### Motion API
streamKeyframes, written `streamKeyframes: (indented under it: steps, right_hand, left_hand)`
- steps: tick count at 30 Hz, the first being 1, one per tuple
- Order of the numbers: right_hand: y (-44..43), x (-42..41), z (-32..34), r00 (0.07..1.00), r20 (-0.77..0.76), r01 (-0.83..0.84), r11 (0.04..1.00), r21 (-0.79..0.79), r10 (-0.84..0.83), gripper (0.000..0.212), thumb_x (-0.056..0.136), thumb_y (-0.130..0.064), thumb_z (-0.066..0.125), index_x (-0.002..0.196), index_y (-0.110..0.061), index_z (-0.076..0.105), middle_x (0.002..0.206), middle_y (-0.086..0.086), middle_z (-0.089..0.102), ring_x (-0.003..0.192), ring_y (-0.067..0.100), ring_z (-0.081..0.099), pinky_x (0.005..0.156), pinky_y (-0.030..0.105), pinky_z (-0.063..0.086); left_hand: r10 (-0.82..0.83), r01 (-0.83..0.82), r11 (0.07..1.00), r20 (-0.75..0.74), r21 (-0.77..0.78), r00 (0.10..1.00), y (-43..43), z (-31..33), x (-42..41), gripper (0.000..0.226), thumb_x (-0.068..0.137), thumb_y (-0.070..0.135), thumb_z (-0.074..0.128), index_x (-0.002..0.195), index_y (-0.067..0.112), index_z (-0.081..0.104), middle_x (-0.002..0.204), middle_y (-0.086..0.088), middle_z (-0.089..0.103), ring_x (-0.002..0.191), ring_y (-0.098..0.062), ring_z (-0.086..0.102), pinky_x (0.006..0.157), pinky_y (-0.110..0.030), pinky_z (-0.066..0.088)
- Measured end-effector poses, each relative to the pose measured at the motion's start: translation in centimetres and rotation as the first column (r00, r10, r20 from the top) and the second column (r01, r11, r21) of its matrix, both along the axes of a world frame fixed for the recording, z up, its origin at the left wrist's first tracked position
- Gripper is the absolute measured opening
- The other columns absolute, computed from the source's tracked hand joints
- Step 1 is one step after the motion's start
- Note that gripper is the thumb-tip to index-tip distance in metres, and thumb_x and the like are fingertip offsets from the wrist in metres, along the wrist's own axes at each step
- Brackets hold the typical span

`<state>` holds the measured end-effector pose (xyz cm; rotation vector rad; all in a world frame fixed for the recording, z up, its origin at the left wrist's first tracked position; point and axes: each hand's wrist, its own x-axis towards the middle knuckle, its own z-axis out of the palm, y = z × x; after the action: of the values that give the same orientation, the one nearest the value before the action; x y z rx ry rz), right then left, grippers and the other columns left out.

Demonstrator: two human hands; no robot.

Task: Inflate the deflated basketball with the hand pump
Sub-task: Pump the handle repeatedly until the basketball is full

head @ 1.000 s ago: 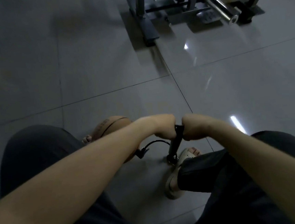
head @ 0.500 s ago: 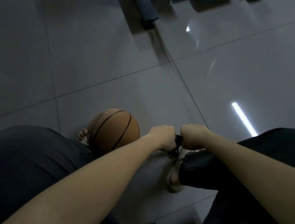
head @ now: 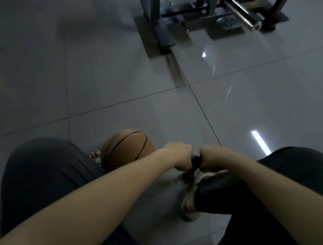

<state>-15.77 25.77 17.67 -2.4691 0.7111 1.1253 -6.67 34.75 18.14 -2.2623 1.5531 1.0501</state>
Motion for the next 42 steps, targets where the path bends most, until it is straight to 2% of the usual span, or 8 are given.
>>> streamKeyframes:
  steps: [3,7,10,17,24,30,38,42]
  right_hand:
    - [-2.4,1.6,5.8,0.994,0.029,0.107,0.993,0.044,-0.108,0.012,0.084,-0.017,0.071,0.091,-0.008,0.065,0.067,0.004,0.059,0.057,0.017,0.055,0.057,0.031,0.053]
    - [-3.1,2.4,9.4,0.985,0.124,0.119,0.992,0.03,-0.122,0.011,0.083,-0.014,0.071,0.078,-0.01,0.061,0.062,0.004,0.056,0.048,0.016,0.05,0.043,0.026,0.044]
    - [-1.5,1.4,5.7,0.991,0.123,0.049,0.998,-0.042,-0.044,0.017,0.084,-0.019,0.064,0.07,-0.016,0.054,0.07,0.005,0.059,0.062,0.022,0.058,0.059,0.032,0.051]
    - [-2.4,-1.4,-1.3,0.997,0.066,0.041,0.994,-0.103,-0.035,0.021,0.085,-0.023,0.056,0.071,-0.02,0.04,0.071,0.0,0.05,0.071,0.026,0.055,0.061,0.03,0.043]
    - [-1.5,-1.0,-5.7,0.999,-0.03,-0.03,0.999,-0.04,0.029,0.018,0.086,-0.028,0.059,0.092,-0.017,0.047,0.099,0.007,0.063,0.086,0.028,0.06,0.071,0.034,0.048]
    - [-1.0,-0.8,-6.5,0.998,-0.051,-0.041,0.997,-0.063,0.038,0.02,0.087,-0.031,0.06,0.101,-0.017,0.055,0.106,0.006,0.064,0.098,0.028,0.064,0.073,0.032,0.047]
    - [-1.1,0.1,-0.9,0.999,-0.037,0.034,0.999,0.016,-0.033,0.01,0.082,-0.017,0.067,0.081,-0.014,0.057,0.082,0.008,0.066,0.075,0.024,0.065,0.065,0.034,0.054]
    - [-3.6,2.2,6.6,0.992,-0.003,0.128,0.989,0.073,-0.129,0.014,0.084,-0.014,0.071,0.093,-0.005,0.065,0.066,0.005,0.058,0.053,0.016,0.051,0.051,0.027,0.046]
  left_hand:
    - [0.042,-0.043,0.995,-0.016,-0.092,0.999,-1.7,4.9,1.7,0.02,0.089,0.027,0.064,0.073,0.017,0.056,0.071,-0.001,0.059,0.059,-0.016,0.053,0.051,-0.028,0.041]
    - [0.088,-0.096,0.986,-0.067,-0.137,0.994,-2.6,7.9,3.3,0.016,0.087,0.024,0.068,0.076,0.015,0.063,0.066,-0.001,0.058,0.059,-0.017,0.052,0.053,-0.029,0.041]
    - [0.08,-0.083,0.995,-0.051,-0.05,0.995,-1.9,4.5,1.9,0.014,0.086,0.023,0.064,0.077,0.013,0.061,0.069,-0.001,0.059,0.058,-0.018,0.053,0.052,-0.029,0.042]
    - [0.015,-0.015,0.996,-0.007,-0.09,1.0,-2.7,-2.0,-0.8,0.023,0.088,0.029,0.058,0.072,0.017,0.046,0.072,-0.001,0.053,0.065,-0.021,0.054,0.058,-0.031,0.041]
    - [0.054,-0.056,0.996,-0.04,-0.063,0.998,-1.0,-6.7,-1.4,0.025,0.088,0.032,0.062,0.102,0.012,0.06,0.106,-0.012,0.066,0.098,-0.033,0.065,0.073,-0.036,0.05]
    - [0.088,-0.09,0.992,-0.026,-0.093,0.996,-0.5,-7.3,-1.7,0.024,0.088,0.031,0.063,0.101,0.011,0.059,0.108,-0.013,0.067,0.099,-0.034,0.065,0.072,-0.035,0.047]
    - [0.019,-0.018,0.998,0.014,-0.063,1.0,-0.6,-1.5,-0.4,0.014,0.09,0.028,0.06,0.087,0.014,0.059,0.085,-0.005,0.065,0.075,-0.025,0.062,0.058,-0.03,0.042]
    - [0.079,-0.082,0.99,-0.027,-0.119,0.996,-2.2,5.6,2.0,0.016,0.09,0.028,0.066,0.082,0.015,0.063,0.072,-0.001,0.061,0.064,-0.018,0.057,0.055,-0.029,0.046]
